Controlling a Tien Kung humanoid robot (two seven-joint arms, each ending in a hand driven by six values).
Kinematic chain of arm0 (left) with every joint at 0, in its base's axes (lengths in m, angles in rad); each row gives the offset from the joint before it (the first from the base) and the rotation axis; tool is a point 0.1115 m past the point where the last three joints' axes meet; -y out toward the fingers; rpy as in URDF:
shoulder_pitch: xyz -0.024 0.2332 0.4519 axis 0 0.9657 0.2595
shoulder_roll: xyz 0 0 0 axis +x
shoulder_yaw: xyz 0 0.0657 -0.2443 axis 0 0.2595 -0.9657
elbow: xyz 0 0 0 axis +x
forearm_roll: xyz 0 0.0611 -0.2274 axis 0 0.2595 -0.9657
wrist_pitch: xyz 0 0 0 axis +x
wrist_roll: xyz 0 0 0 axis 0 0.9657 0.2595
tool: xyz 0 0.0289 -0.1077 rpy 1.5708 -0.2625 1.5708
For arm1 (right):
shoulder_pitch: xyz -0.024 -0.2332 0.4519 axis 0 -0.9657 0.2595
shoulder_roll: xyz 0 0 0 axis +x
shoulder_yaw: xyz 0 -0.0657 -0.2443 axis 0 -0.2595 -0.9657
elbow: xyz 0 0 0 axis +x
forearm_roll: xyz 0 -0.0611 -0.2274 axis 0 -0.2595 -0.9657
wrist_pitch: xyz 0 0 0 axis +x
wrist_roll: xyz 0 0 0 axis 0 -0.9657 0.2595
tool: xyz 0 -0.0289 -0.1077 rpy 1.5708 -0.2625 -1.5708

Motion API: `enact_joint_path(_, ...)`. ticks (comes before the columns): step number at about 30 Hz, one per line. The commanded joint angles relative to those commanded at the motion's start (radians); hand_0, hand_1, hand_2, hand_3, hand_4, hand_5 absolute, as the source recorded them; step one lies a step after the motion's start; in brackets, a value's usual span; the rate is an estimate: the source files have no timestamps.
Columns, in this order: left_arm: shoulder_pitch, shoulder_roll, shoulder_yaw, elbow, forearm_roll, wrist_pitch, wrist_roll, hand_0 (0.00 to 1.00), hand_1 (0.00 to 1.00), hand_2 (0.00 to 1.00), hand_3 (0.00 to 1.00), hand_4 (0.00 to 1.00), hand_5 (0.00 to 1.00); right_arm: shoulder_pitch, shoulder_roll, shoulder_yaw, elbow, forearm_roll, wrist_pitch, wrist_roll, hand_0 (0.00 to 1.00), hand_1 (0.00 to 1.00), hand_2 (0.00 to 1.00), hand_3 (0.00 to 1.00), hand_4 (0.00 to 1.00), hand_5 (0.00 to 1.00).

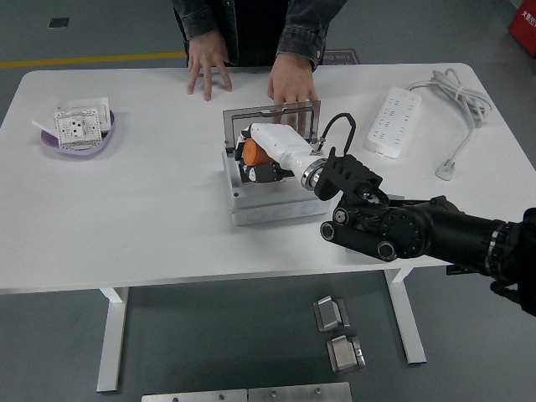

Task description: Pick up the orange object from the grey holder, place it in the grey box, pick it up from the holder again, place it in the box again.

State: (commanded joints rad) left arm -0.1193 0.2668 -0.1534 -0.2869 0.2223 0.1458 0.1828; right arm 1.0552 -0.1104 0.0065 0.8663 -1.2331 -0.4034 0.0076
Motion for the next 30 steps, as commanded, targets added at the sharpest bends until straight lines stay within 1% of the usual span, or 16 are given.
enact_joint_path(2,-0.001,0.000,0.000,0.000,0.000,0.000,0.000,0.658,0.655,0.613,0.647,0.628,0.448,0.002,0.001,-0.001,-0.007,-0.006,0.024,0.009,0.002,0.081,0.303,0.344,0.071,0.044)
enact_joint_path(5,-0.001,-0.001,0.000,0.000,0.001,0.000,0.000,0.658,0.655,0.613,0.647,0.628,0.448,0.005,0.003,0.000,-0.012,-0.022,0.040,0.017,0.002,0.081,0.303,0.344,0.071,0.044)
enact_joint_path(6,-0.001,-0.002,0.001,0.000,0.001,0.000,0.000,0.658,0.656,0.614,0.647,0.628,0.448,0.005,0.003,0.000,-0.013,-0.026,0.042,0.018,0.205,0.274,0.540,0.661,0.063,0.277)
enact_joint_path(11,-0.003,-0.003,0.001,0.000,0.001,0.000,0.000,0.658,0.656,0.614,0.647,0.628,0.448,0.007,0.004,0.000,-0.014,-0.038,0.043,0.023,0.205,0.274,0.540,0.661,0.063,0.277)
enact_joint_path(12,-0.004,-0.003,0.000,0.000,0.002,0.000,0.000,0.658,0.656,0.614,0.647,0.628,0.451,0.007,0.004,0.000,-0.014,-0.038,0.041,0.025,0.701,0.697,0.765,0.943,0.563,0.078)
enact_joint_path(17,-0.005,-0.004,-0.004,-0.001,0.007,0.000,0.000,0.658,0.656,0.614,0.647,0.628,0.451,0.006,0.002,-0.001,-0.017,-0.040,0.032,0.035,0.701,0.697,0.765,0.943,0.563,0.078)
enact_joint_path(18,-0.006,-0.004,-0.004,-0.002,0.008,0.000,0.000,0.658,0.655,0.614,0.647,0.628,0.451,0.006,0.002,-0.001,-0.017,-0.040,0.031,0.036,0.814,0.749,0.783,0.972,0.649,0.082)
enact_joint_path(23,-0.006,-0.004,-0.006,-0.002,0.010,0.000,0.000,0.658,0.655,0.614,0.647,0.628,0.451,0.004,-0.001,-0.001,-0.021,-0.038,0.024,0.045,0.814,0.749,0.783,0.972,0.649,0.082)
enact_joint_path(24,-0.007,-0.004,-0.006,-0.002,0.011,0.000,0.000,0.658,0.655,0.614,0.647,0.629,0.453,0.003,-0.002,-0.001,-0.022,-0.038,0.023,0.047,0.844,0.750,0.774,0.978,0.677,0.110)
enact_joint_path(29,-0.006,-0.005,-0.008,-0.003,0.013,-0.001,0.000,0.658,0.655,0.614,0.647,0.629,0.453,0.001,-0.005,-0.001,-0.023,-0.036,0.021,0.051,0.844,0.750,0.774,0.978,0.677,0.110)
enact_joint_path(30,-0.006,-0.005,-0.008,-0.003,0.013,-0.001,0.000,0.658,0.655,0.614,0.648,0.628,0.454,0.001,-0.006,-0.001,-0.022,-0.036,0.020,0.052,0.848,0.744,0.760,0.979,0.688,0.129)
